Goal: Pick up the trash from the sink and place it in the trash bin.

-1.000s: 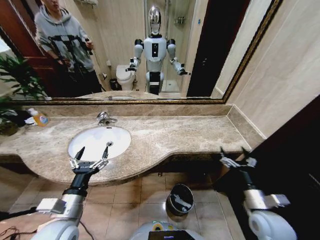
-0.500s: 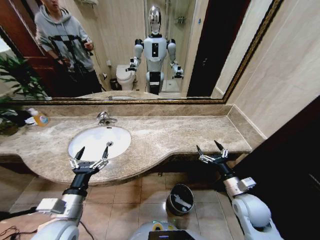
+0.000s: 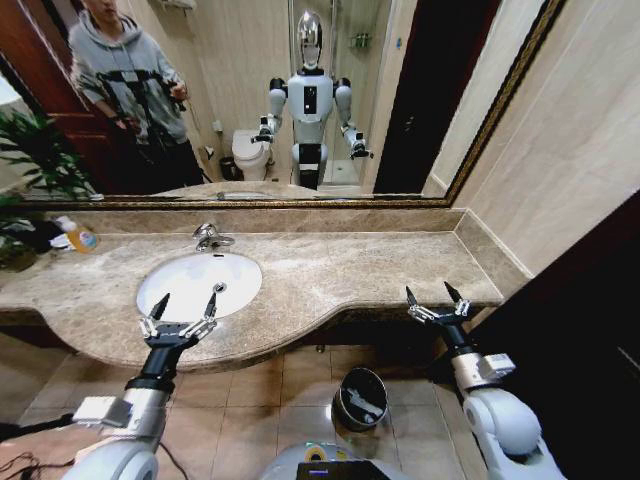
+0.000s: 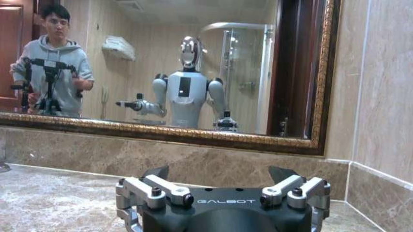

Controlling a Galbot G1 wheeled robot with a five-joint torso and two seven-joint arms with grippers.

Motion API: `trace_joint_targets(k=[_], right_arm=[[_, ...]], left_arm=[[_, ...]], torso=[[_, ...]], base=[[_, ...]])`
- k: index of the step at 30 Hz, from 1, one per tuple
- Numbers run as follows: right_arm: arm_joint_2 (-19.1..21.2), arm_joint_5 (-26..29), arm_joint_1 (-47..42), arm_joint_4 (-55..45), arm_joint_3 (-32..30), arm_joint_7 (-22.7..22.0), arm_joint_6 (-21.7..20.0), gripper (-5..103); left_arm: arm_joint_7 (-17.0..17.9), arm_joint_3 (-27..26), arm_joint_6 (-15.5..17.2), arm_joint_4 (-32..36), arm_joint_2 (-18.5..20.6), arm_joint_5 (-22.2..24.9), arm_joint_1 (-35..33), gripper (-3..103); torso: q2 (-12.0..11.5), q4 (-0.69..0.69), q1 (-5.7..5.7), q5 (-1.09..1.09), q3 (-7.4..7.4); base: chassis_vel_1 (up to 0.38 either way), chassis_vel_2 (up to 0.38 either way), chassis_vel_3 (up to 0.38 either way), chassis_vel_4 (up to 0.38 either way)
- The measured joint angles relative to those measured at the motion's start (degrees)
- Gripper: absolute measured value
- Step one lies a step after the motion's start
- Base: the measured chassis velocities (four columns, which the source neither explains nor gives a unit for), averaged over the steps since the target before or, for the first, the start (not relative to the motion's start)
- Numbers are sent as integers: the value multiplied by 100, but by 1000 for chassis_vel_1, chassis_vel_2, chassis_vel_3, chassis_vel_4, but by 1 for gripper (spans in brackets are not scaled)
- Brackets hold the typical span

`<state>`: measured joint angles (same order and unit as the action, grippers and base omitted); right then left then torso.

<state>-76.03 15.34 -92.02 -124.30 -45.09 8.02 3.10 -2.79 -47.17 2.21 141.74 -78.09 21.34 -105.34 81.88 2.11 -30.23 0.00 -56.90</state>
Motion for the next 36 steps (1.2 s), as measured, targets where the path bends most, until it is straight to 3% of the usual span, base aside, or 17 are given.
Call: trace_joint_targets(k=[36], right_arm=[[0, 6, 0, 5, -7, 8, 14, 100]], left_arm=[[0, 0, 0, 0, 0, 0, 0, 100]], torso=[[0, 0, 0, 0, 0]], base=[[0, 0, 0, 0]])
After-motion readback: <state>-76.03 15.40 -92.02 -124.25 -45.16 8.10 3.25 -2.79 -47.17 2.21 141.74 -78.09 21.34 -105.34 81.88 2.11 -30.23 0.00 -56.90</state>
